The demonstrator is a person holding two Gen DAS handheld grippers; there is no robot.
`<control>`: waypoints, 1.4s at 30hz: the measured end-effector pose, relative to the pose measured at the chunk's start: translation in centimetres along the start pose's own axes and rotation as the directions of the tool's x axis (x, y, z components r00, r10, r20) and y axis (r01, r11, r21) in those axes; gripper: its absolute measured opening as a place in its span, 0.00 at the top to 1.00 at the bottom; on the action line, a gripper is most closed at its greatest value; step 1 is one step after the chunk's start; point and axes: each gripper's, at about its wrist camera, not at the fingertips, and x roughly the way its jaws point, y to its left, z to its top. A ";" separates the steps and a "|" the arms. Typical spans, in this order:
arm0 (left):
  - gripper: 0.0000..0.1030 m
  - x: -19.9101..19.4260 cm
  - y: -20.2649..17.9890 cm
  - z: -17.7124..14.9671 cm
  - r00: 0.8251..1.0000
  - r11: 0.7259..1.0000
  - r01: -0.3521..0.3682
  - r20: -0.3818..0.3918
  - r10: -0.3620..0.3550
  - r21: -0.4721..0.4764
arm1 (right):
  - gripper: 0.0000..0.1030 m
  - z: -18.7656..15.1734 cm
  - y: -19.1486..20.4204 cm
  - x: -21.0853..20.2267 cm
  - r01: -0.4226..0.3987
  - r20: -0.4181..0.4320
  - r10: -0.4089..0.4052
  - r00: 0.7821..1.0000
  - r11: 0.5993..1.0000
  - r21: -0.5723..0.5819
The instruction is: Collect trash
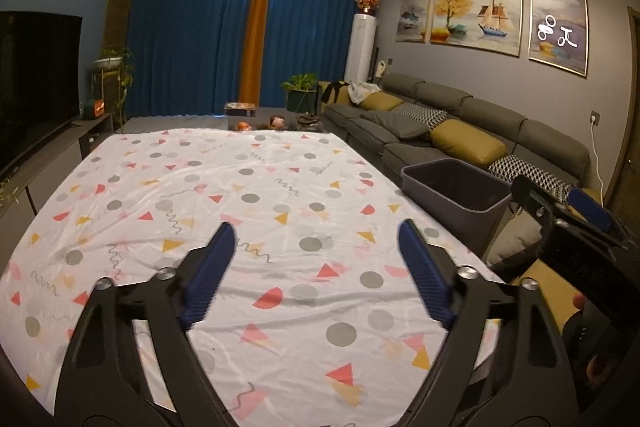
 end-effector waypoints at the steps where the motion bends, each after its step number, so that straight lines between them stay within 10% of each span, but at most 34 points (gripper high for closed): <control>1: 0.24 0.1 0.0 0.0 1.000 1.000 0.000 -0.005 0.000 -0.002 | 0.05 0.0 0.0 0.1 0.002 0.000 -0.002 1.000 1.000 -0.002; 42: 0.15 -0.2 0.3 0.6 0.998 0.997 -0.058 -0.004 0.058 0.057 | 0.05 0.2 -0.2 -0.1 -0.005 0.014 0.005 1.000 1.000 0.007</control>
